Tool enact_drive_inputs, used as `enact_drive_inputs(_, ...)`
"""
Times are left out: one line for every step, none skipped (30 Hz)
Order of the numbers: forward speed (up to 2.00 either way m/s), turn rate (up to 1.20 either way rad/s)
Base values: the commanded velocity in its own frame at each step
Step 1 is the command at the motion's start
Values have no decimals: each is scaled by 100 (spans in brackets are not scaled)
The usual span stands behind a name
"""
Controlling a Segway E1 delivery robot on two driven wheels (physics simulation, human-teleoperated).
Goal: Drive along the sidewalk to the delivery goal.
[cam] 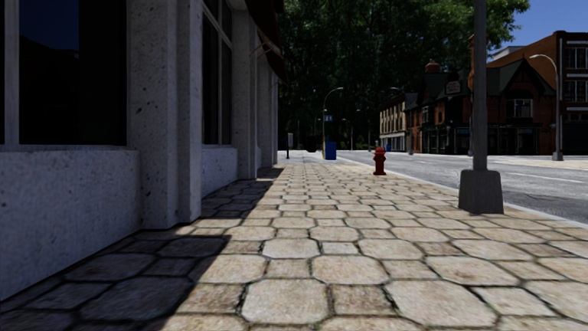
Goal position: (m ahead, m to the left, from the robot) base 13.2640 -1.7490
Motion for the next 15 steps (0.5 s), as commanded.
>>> enact_drive_inputs(200,0)
enact_drive_inputs(200,0)
enact_drive_inputs(200,0)
enact_drive_inputs(200,0)
enact_drive_inputs(200,0)
enact_drive_inputs(200,0)
enact_drive_inputs(200,0)
enact_drive_inputs(200,0)
enact_drive_inputs(200,0)
enact_drive_inputs(200,0)
enact_drive_inputs(200,0)
enact_drive_inputs(200,0)
enact_drive_inputs(200,0)
enact_drive_inputs(200,0)
enact_drive_inputs(200,0)
